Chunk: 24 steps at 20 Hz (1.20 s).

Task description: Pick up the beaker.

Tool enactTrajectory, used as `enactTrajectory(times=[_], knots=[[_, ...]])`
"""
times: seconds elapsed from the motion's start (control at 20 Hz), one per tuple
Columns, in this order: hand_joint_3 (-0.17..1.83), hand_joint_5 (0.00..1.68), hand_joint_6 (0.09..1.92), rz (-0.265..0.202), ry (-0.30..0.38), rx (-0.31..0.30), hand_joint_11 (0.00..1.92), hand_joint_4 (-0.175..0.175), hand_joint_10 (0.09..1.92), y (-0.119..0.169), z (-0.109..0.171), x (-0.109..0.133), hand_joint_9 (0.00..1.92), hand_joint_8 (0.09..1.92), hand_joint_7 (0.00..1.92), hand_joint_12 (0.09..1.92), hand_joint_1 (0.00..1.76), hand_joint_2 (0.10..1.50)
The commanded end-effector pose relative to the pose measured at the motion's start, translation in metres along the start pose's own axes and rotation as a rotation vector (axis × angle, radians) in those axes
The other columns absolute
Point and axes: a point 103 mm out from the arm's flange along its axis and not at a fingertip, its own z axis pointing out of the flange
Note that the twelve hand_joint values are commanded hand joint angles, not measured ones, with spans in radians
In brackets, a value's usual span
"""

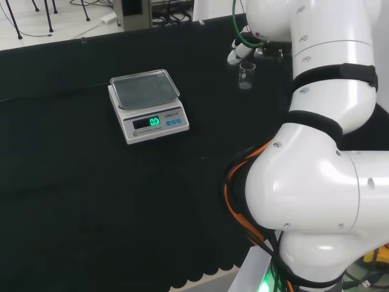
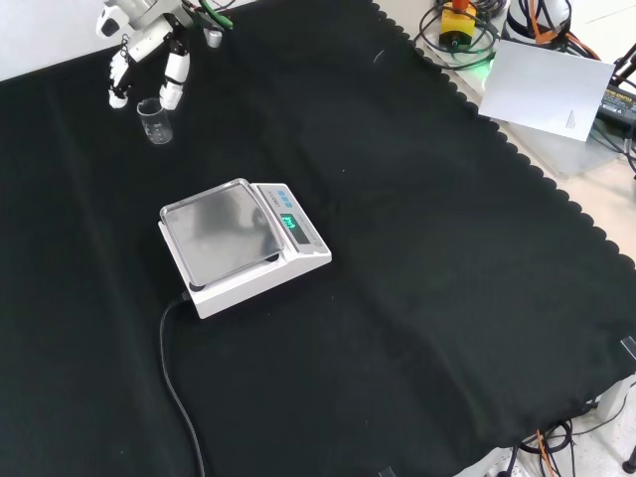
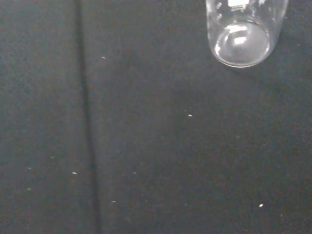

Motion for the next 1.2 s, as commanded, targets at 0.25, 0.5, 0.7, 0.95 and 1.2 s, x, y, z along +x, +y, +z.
enactTrajectory(times=[0.25, 0.5, 0.7, 0.95, 1.2], knots=[[-0.17, 0.41, 0.26, 0.034, -0.011, 0.046, 0.22, -0.034, 0.88, 0.005, 0.008, -0.018, 0.23, 0.71, 0.13, 1.45, 0.82, 1.01], [-0.17, 0.38, 0.25, 0.042, 0.011, 0.063, 0.22, -0.032, 0.87, 0.012, 0.014, -0.022, 0.23, 0.71, 0.13, 1.45, 0.80, 1.01], [-0.17, 0.37, 0.26, 0.041, 0.017, 0.079, 0.27, -0.032, 0.87, 0.016, 0.022, -0.021, 0.25, 0.71, 0.13, 1.43, 0.83, 1.00], [-0.17, 0.38, 0.28, 0.050, 0.008, 0.092, 0.31, -0.033, 0.88, 0.019, 0.028, -0.021, 0.27, 0.71, 0.14, 1.42, 0.85, 1.00], [-0.17, 0.45, 0.37, 0.052, 0.009, 0.093, 0.37, -0.041, 0.86, 0.019, 0.031, -0.022, 0.30, 0.71, 0.15, 1.39, 0.92, 1.00]])
